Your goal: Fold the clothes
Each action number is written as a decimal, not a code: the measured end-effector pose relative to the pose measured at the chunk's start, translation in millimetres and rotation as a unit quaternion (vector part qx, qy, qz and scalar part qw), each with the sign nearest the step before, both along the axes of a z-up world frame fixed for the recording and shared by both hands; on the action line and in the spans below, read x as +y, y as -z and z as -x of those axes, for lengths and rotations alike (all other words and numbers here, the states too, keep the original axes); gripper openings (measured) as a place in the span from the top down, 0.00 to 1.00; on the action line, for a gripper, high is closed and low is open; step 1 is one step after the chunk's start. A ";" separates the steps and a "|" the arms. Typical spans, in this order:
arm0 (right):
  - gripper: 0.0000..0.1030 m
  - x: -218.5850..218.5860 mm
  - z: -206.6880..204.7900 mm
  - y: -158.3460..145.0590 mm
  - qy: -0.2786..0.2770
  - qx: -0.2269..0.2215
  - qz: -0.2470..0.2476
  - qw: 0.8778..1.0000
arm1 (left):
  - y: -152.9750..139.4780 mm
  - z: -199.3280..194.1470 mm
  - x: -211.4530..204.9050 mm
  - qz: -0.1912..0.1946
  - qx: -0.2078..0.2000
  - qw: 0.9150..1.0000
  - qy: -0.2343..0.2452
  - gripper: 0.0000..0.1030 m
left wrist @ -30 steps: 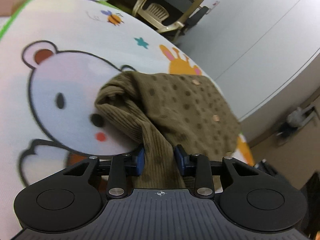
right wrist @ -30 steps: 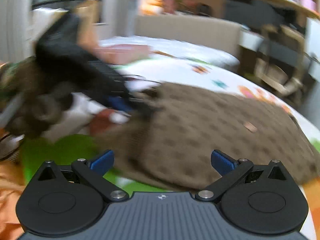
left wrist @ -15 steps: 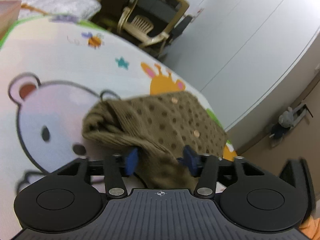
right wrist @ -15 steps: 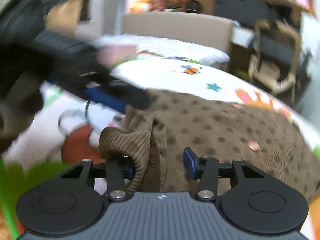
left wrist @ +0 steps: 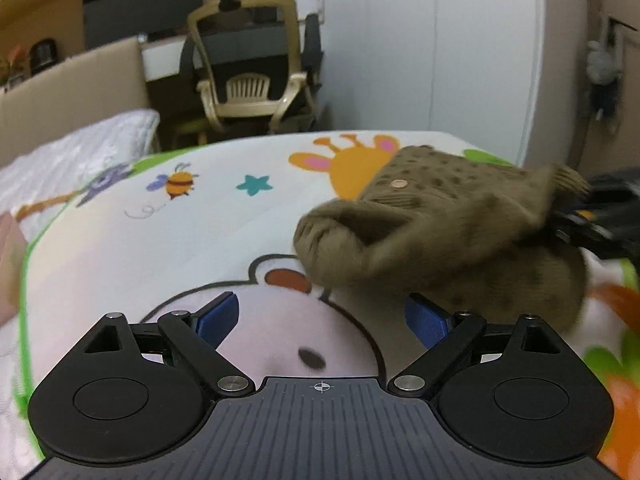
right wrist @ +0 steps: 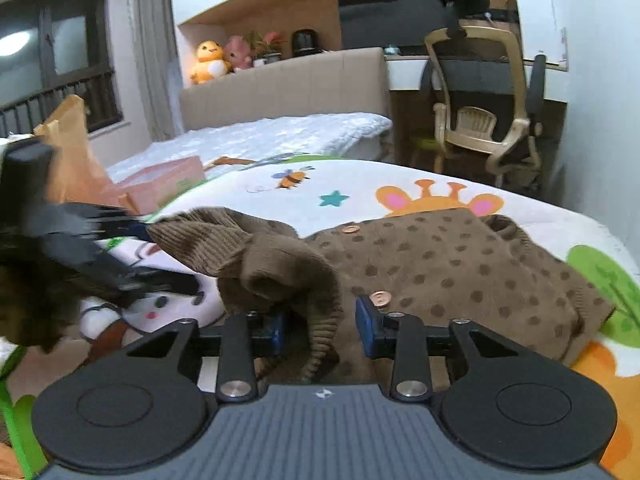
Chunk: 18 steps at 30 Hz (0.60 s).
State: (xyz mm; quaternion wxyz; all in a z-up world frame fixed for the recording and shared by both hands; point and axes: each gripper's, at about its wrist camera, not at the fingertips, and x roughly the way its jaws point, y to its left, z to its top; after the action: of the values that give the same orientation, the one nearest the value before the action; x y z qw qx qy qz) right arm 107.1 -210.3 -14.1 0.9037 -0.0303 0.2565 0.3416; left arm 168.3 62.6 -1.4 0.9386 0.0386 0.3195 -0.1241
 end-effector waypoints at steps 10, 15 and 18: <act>0.45 22.8 19.1 8.2 -0.033 -0.049 0.040 0.997 | -12.4 -28.0 -19.9 0.056 -0.005 0.998 0.005 0.10; 0.55 -7.1 -13.0 0.4 0.025 -0.011 -0.005 1.000 | -28.4 -23.3 -19.0 0.072 -0.036 0.996 0.027 0.09; 0.54 -21.8 -26.1 5.7 0.061 -0.001 -0.003 0.998 | -31.8 -28.9 -16.5 0.080 -0.046 0.995 0.022 0.08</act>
State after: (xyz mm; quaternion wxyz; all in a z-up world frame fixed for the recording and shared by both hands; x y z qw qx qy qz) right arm 133.2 -232.1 -19.8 0.9232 -0.0122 0.2562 0.2863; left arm 197.2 46.1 30.4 0.9493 -0.0239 0.2645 -0.1683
